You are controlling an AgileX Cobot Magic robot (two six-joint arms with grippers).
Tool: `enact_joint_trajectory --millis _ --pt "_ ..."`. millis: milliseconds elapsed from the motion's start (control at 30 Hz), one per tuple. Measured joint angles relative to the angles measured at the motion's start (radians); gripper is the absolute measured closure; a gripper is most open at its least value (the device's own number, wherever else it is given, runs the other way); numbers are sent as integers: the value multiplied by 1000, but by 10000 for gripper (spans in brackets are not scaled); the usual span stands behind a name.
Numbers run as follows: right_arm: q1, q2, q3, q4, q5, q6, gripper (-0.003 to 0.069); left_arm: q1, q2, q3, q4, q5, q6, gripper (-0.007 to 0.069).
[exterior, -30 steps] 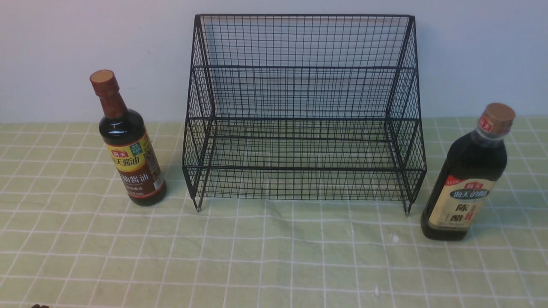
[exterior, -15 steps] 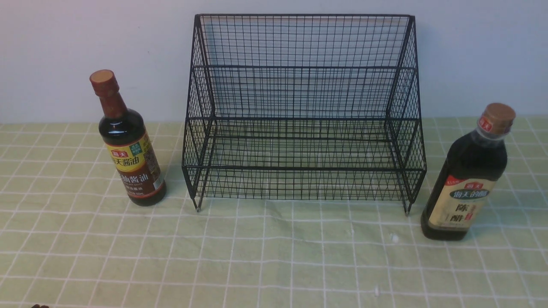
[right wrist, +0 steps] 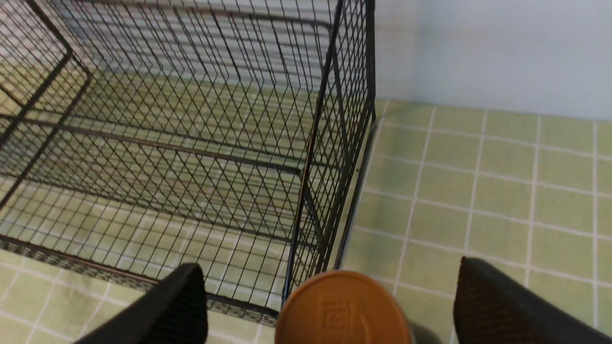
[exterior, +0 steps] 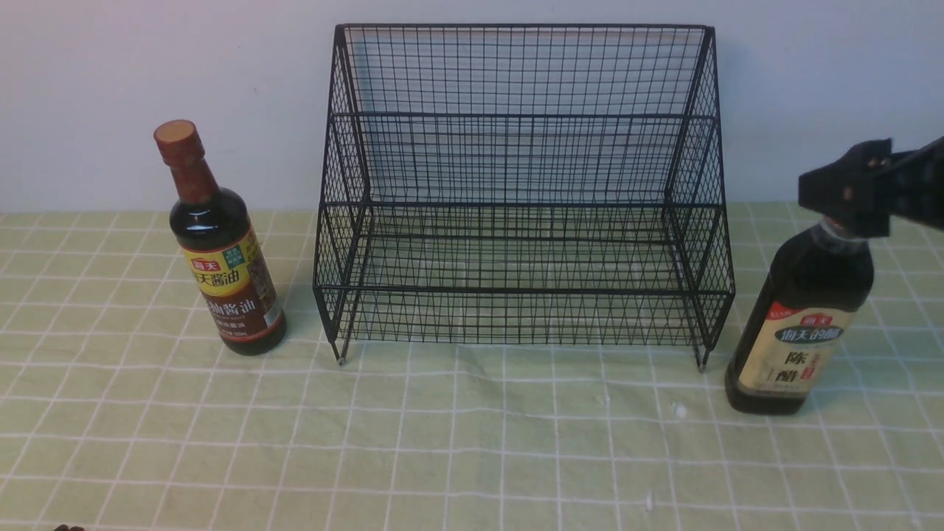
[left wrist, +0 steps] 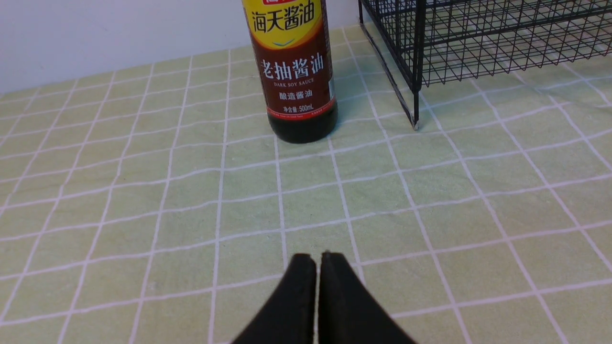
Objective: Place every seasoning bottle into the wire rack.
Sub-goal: Use the right arm to grab the condiment bottle closest to it, then use the right arm to put the condiment bottle back on the shelf
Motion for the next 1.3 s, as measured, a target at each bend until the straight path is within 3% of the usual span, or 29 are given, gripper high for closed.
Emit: enact_joint_trajectory --millis 100,267,300,333,533,933,1133,1300 --pt "11 32 0 0 10 -1 60 0 0 0 0 0 0 631" --pt "13 49 -1 -4 9 -3 200 0 0 0 0 0 0 631" --pt "13 49 -1 -4 9 -4 296 0 0 0 0 0 0 631" --pt "13 49 -2 -15 6 -12 330 0 0 0 0 0 0 631" --pt "13 45 -18 -52 35 -15 333 0 0 0 0 0 0 631" --pt "14 -50 -291 -91 308 -8 333 0 0 0 0 0 0 631" --pt "16 -43 -480 23 345 -21 333 0 0 0 0 0 0 631" --pt "77 43 -609 104 325 -59 333 0 0 0 0 0 0 631"
